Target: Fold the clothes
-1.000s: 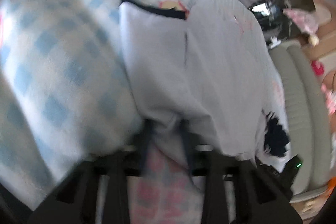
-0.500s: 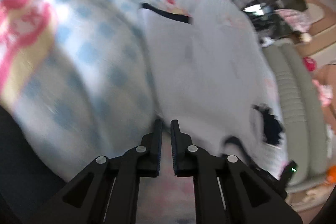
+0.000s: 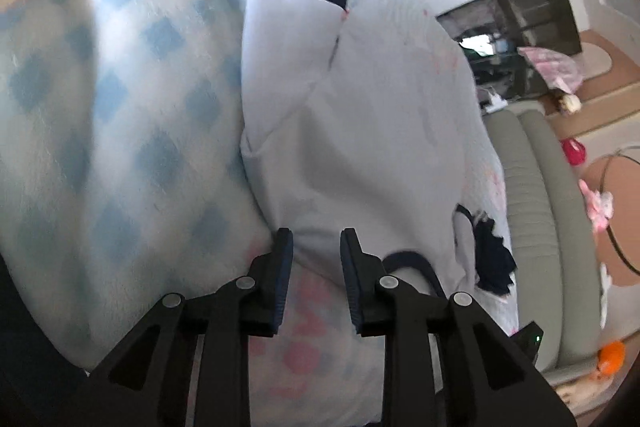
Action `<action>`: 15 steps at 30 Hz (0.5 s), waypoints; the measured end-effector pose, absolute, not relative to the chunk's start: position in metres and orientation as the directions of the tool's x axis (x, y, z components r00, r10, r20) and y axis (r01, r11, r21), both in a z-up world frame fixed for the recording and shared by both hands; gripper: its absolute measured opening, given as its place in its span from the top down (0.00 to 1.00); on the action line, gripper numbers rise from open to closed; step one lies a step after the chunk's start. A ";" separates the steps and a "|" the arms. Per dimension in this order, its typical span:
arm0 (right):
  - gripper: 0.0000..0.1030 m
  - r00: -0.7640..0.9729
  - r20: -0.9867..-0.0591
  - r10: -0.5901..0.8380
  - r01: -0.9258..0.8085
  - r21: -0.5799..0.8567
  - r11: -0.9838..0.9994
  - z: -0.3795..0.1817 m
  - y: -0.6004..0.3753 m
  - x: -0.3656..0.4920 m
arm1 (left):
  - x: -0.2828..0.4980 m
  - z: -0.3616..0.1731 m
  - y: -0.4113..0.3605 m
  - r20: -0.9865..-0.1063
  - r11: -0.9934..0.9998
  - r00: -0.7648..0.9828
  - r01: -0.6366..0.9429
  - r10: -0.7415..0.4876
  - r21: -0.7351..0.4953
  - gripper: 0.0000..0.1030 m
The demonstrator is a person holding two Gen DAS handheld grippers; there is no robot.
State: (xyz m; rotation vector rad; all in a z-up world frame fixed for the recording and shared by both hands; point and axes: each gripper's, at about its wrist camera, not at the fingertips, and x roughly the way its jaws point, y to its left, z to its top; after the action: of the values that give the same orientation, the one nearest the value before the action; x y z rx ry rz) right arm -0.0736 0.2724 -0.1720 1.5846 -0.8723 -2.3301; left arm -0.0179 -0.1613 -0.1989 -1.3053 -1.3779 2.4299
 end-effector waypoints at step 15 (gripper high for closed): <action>0.64 -0.405 -0.765 -0.501 -0.079 0.575 -0.814 -0.163 0.227 -0.093 | -0.018 -0.198 -0.168 -0.644 -0.581 -0.599 0.337 0.475 -0.741 0.56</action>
State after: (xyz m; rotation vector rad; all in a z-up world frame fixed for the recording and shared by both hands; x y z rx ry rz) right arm -0.0932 0.2267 -0.1632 1.5340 -0.7942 -2.2971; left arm -0.0180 -0.1679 -0.1982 -1.3607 -1.3918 2.3502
